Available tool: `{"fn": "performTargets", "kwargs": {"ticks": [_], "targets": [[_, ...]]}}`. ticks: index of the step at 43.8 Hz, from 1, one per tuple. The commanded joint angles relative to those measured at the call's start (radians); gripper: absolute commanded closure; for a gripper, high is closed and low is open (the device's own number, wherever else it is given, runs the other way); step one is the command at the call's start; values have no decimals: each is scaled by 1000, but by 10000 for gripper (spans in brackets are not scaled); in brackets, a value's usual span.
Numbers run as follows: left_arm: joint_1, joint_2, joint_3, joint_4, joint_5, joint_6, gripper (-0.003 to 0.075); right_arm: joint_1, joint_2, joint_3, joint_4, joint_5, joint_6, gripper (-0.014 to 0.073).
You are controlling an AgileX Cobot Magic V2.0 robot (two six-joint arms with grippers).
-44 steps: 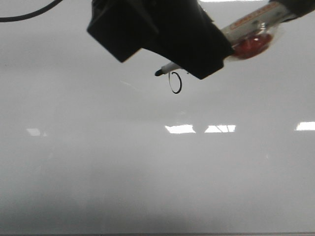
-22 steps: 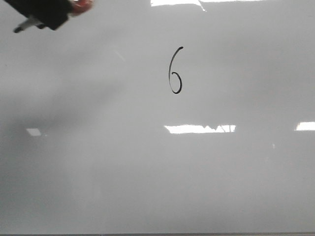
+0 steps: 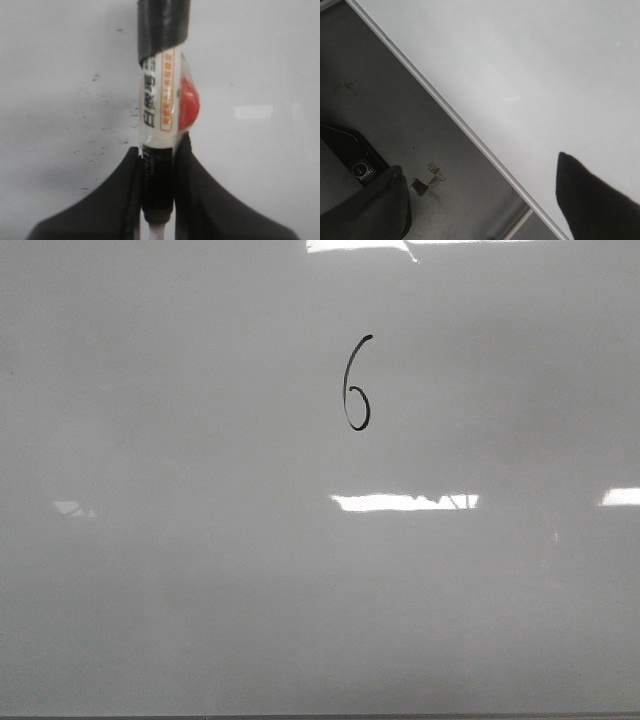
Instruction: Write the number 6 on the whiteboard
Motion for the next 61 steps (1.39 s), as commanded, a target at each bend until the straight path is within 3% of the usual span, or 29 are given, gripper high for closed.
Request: {"fn": "performTargets", "kwargs": {"ticks": [1, 10, 26, 36, 42, 48, 61], "targets": [[24, -27, 14, -16, -178, -61, 729, -6, -6, -34, -20, -64, -1, -28], [20, 6, 64, -106, -289, -68, 729, -6, -6, -34, -20, -90, -1, -28], [-6, 155, 64, -87, -425, -68, 715, -6, -6, -34, -20, -111, -1, -28], [-15, 169, 64, -81, -444, -58, 447, -6, -6, -34, -20, -109, -1, -28], [-15, 157, 57, -81, -439, -58, 391, -6, -6, -34, -20, -113, -1, -28], [-15, 105, 31, -58, -367, -58, 391, -6, -8, -41, -31, -94, 52, -28], [-17, -86, -69, -6, -99, -58, 392, -6, -66, -79, -140, -40, 366, 29]]}}
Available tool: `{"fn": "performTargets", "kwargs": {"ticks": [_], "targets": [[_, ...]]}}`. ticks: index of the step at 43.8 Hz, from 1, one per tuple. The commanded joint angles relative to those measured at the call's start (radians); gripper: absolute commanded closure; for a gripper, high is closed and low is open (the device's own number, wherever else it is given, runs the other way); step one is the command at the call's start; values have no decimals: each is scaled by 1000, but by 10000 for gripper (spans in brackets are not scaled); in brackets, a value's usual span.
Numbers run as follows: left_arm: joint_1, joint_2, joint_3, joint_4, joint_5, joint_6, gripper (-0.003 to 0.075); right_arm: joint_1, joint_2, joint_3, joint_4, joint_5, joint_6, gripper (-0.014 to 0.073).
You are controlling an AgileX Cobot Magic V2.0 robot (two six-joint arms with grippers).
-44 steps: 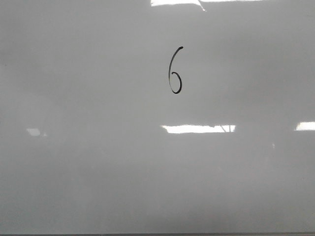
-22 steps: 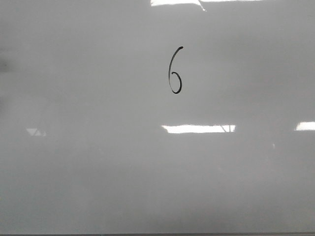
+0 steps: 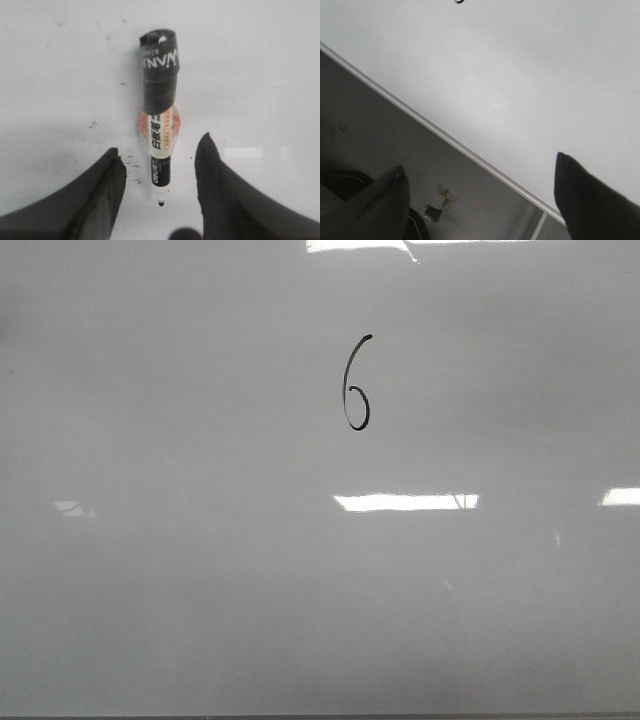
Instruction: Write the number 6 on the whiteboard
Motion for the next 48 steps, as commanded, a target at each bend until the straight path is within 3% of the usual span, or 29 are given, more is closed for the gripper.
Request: {"fn": "performTargets", "kwargs": {"ticks": [1, 19, 31, 36, 41, 48], "targets": [[-6, -102, -57, -6, 20, -1, 392, -6, -36, -37, -40, -43, 84, 42], [-7, -414, -35, -15, 223, 26, 398, -6, -123, -20, -39, -38, 113, 76], [-7, -525, 65, -15, 208, 26, 410, -6, -123, 10, -39, -59, 113, 85], [-7, -524, 81, -15, 208, 24, 465, -6, -123, 10, -39, -60, 113, 208], [-7, -524, 83, -41, 198, 22, 594, -6, -123, 10, -39, -60, 113, 412], [-7, -524, 83, -74, 163, 22, 742, -6, -123, 10, -39, -59, 113, 627]]}}
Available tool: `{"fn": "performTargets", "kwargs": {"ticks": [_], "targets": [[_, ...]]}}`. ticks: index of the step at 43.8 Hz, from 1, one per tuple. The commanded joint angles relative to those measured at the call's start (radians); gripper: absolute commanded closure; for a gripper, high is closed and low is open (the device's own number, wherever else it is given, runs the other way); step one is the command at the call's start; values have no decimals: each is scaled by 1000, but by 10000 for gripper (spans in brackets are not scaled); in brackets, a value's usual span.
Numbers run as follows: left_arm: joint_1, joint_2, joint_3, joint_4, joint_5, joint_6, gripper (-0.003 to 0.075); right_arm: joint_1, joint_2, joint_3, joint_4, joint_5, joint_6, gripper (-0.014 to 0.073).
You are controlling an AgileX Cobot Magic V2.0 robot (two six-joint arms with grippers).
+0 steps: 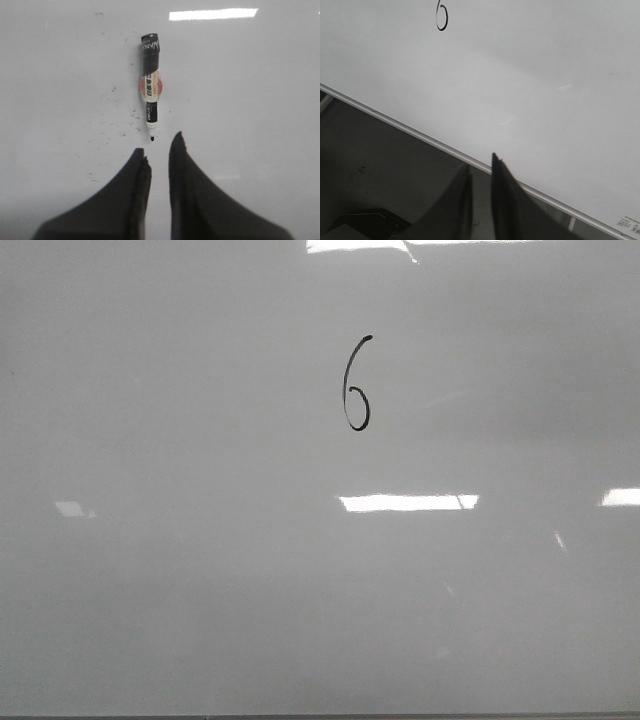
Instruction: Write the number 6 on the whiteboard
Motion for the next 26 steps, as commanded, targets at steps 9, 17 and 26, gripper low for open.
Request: {"fn": "performTargets", "kwargs": {"ticks": [9, 17, 26], "targets": [[-7, -3, -27, -43, -103, -1, 741, -6, 1, -24, -30, -77, -1, 662], [-7, -3, -27, -43, -101, -1, 741, -5, 1, -24, -26, -77, -1, 662], [-7, -3, -27, -43, -101, -1, 741, -5, 1, -24, -26, -77, -1, 662]]}}
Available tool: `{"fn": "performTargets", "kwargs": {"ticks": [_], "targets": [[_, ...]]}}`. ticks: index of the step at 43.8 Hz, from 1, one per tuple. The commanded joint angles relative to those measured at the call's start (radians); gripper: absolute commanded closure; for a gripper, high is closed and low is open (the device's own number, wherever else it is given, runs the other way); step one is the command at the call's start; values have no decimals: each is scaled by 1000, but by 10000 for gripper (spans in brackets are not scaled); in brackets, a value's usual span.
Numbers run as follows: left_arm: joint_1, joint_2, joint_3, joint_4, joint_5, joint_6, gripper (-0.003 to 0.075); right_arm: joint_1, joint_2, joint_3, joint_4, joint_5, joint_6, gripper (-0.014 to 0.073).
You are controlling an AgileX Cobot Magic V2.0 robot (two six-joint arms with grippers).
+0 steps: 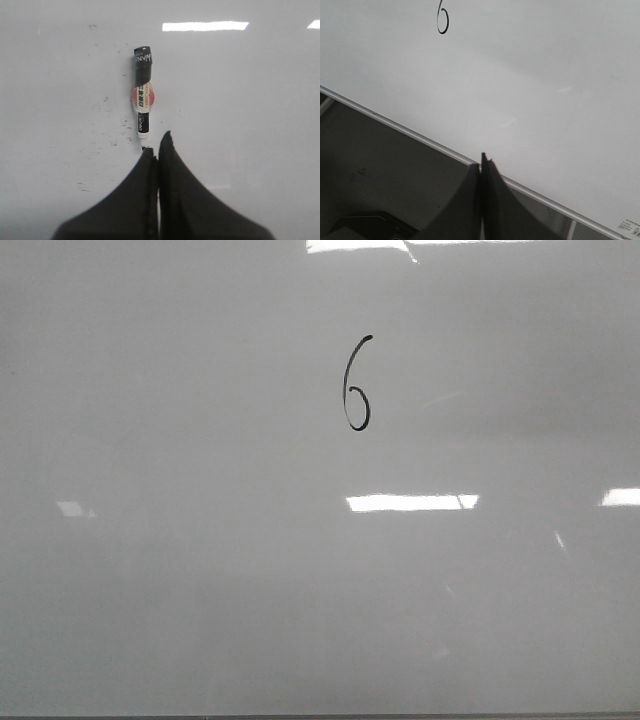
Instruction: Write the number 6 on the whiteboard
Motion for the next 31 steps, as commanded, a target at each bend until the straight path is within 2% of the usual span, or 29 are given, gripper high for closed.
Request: {"fn": "performTargets", "kwargs": {"ticks": [1, 8, 16, 22, 31], "targets": [[-7, -3, -27, -14, -75, -1, 741, -5, 1, -24, -26, -68, -3, 662], [-7, -3, -27, -14, -75, -1, 741, -5, 1, -24, -26, -68, -3, 662], [-5, -132, 6, 46, -73, 3, 741, -5, 1, -24, -26, -67, -3, 662], [-5, -295, 126, 83, -111, 3, 741, -5, 1, -24, -26, -67, -3, 662], [-5, -474, 386, 114, -303, 3, 741, -5, 1, -24, -26, -67, -3, 662]]}}
